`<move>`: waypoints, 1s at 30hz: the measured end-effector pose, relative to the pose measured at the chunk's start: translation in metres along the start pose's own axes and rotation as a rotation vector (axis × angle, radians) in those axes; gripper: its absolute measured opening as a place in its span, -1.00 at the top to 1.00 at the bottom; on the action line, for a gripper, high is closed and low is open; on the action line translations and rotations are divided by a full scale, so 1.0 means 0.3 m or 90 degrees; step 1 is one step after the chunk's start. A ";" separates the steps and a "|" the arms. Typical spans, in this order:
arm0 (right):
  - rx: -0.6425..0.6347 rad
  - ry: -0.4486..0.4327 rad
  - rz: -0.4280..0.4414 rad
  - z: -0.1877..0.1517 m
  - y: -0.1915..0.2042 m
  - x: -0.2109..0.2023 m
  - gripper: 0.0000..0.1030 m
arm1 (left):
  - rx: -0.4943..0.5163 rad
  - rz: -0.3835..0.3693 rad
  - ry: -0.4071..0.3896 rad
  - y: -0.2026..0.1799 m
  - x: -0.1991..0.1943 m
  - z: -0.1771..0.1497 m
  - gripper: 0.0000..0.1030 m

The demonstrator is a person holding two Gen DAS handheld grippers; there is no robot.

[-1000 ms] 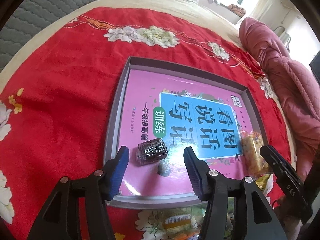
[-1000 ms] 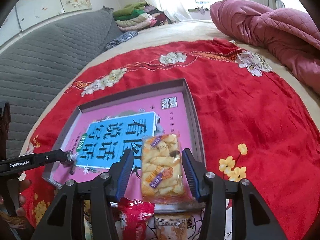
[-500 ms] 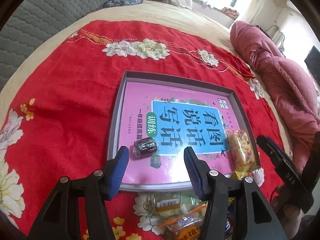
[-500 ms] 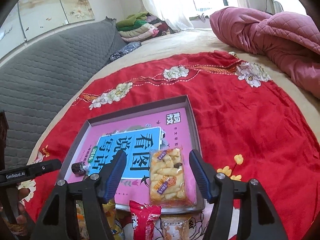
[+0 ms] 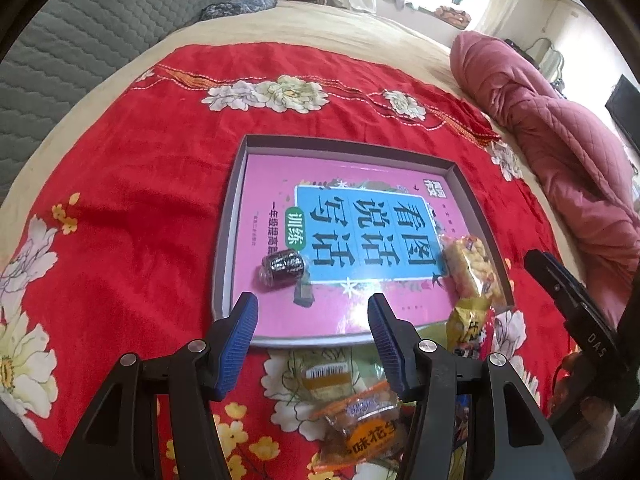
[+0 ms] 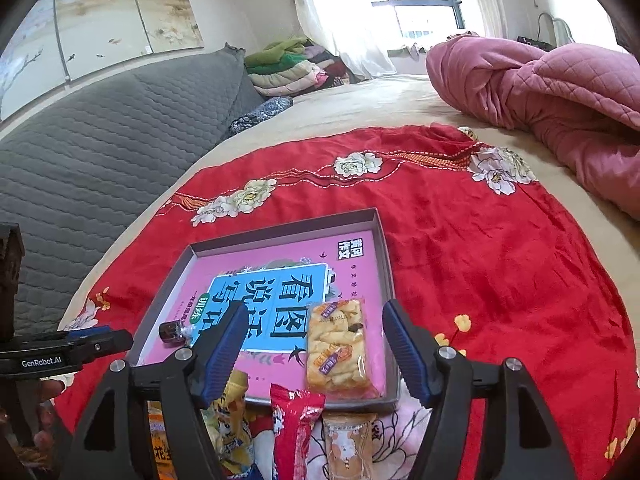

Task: Organize snacks
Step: 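Open both tools and withdraw them from the tray toward the snack pile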

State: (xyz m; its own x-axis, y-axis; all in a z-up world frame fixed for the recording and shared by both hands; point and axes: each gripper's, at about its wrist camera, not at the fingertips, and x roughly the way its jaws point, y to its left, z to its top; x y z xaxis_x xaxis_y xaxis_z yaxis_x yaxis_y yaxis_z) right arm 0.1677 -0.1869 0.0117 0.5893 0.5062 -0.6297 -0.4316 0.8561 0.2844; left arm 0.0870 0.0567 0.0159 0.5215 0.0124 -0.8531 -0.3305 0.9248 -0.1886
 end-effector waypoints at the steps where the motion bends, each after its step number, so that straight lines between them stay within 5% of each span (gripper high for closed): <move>1: 0.002 0.001 0.001 -0.004 -0.001 -0.006 -0.35 | 0.001 0.000 0.000 -0.001 -0.002 -0.003 -0.14; 30: 0.006 0.016 -0.033 -0.101 0.007 -0.123 -0.39 | 0.031 -0.020 0.040 -0.019 -0.044 -0.122 -0.14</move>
State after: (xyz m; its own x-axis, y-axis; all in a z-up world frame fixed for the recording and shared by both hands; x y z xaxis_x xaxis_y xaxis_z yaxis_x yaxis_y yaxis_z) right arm 0.1244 -0.2070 0.0137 0.5926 0.4589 -0.6620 -0.3944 0.8819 0.2583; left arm 0.0533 0.0372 0.0103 0.4801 -0.0399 -0.8763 -0.2749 0.9418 -0.1935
